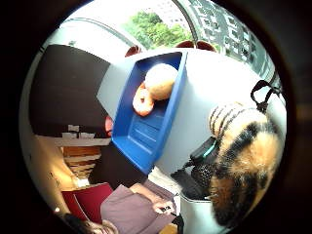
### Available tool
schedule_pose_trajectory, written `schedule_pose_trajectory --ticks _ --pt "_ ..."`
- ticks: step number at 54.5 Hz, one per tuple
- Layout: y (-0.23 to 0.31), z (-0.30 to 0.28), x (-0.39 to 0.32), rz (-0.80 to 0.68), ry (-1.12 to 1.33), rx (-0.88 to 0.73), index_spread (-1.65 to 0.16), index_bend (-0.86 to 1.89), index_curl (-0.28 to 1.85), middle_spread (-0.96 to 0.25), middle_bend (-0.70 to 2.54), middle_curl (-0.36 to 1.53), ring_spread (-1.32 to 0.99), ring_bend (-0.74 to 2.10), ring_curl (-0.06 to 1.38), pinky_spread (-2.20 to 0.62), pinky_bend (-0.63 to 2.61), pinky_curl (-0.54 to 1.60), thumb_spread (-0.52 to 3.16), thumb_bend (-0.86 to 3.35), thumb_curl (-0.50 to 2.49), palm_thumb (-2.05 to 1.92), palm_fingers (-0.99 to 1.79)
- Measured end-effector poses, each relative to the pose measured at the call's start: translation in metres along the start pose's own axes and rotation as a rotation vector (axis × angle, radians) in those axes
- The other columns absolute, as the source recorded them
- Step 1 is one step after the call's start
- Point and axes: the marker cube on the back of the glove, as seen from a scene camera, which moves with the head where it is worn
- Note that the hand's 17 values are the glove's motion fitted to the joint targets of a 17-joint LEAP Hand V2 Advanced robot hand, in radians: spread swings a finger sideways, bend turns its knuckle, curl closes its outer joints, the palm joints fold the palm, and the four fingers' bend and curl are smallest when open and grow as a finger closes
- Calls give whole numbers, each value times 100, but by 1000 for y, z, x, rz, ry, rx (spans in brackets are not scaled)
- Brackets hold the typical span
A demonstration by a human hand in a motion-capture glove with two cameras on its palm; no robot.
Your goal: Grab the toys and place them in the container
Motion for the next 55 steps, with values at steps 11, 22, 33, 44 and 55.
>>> schedule_pose_trajectory --ticks 11,22,33,44,55 --pt "-12 -39 -34 -275 142 65 -13 119 83 -12 119 73 -36 112 63 -25 69 49 73 4 83 53 105" --pt "-29 -37 -138 -278 117 104 -13 118 85 -12 120 73 -36 112 64 -24 68 50 71 2 90 53 105" --pt "-40 -15 -233 -193 72 79 -12 117 87 -12 120 74 -36 111 64 -24 67 50 71 0 95 53 104" --pt "-32 15 -262 -413 74 -76 -12 114 89 -13 118 73 -36 108 65 -23 65 51 76 -3 96 49 89" --pt "-27 45 -257 -376 201 -361 -19 48 68 -12 47 50 -17 61 53 -7 105 57 104 -12 67 -6 -42"
